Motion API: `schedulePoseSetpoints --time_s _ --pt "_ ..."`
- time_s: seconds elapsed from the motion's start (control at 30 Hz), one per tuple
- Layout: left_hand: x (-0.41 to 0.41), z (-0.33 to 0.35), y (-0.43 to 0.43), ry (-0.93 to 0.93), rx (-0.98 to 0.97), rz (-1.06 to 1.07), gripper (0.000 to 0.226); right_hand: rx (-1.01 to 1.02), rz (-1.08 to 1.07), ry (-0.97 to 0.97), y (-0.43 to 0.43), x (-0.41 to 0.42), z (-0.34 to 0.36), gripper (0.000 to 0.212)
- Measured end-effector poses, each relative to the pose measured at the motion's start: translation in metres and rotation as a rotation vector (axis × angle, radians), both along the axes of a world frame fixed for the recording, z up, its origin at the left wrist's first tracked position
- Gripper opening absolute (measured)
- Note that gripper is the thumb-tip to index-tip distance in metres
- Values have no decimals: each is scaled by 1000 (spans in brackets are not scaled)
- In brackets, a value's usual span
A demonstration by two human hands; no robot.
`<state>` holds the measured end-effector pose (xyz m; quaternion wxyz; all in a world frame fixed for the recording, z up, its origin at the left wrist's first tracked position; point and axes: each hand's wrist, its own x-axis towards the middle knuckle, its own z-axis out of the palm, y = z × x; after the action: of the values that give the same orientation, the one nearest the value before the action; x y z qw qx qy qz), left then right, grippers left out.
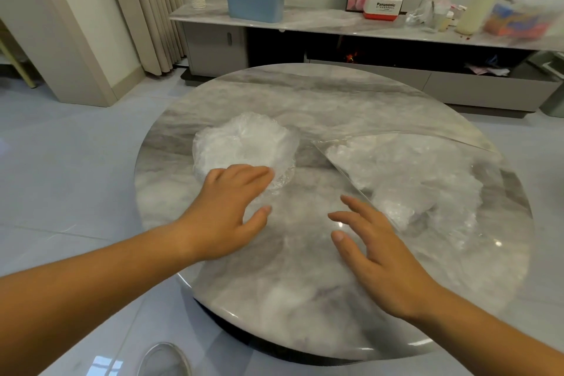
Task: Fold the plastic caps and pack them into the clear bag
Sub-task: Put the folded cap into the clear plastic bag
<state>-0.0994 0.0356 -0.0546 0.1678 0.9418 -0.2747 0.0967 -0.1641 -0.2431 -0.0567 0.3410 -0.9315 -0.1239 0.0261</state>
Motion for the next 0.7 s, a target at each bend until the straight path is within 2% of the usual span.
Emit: schedulePoseSetpoints --time_s 0.07,0.17,0.23,0.37,0.43,0.5,0.6,0.7 --pt "-20 -3 1 -35 76 -167 57 -107 134 -159 -6 -3 2 54" --pt "-50 -14 2 74 115 -346 53 -271 333 -326 -14 -10 3 41" --pt "-64 -19 0 145 122 -418 55 -332 436 -320 -18 -14 3 39" --pt "-81 -23 -7 258 69 -471 57 -377 530 -148 -20 -29 -5 48" --pt "-84 -23 -10 373 -72 -388 55 -343 520 -103 -22 -36 -10 51" --pt "-83 -21 -15 502 -297 -249 47 -293 478 -85 -22 -37 -12 49" --pt "-76 -18 -24 679 -612 -17 28 -97 359 -19 -18 -33 -7 45" --pt "-61 -21 -30 736 -704 217 32 71 209 91 -9 -23 -4 44"
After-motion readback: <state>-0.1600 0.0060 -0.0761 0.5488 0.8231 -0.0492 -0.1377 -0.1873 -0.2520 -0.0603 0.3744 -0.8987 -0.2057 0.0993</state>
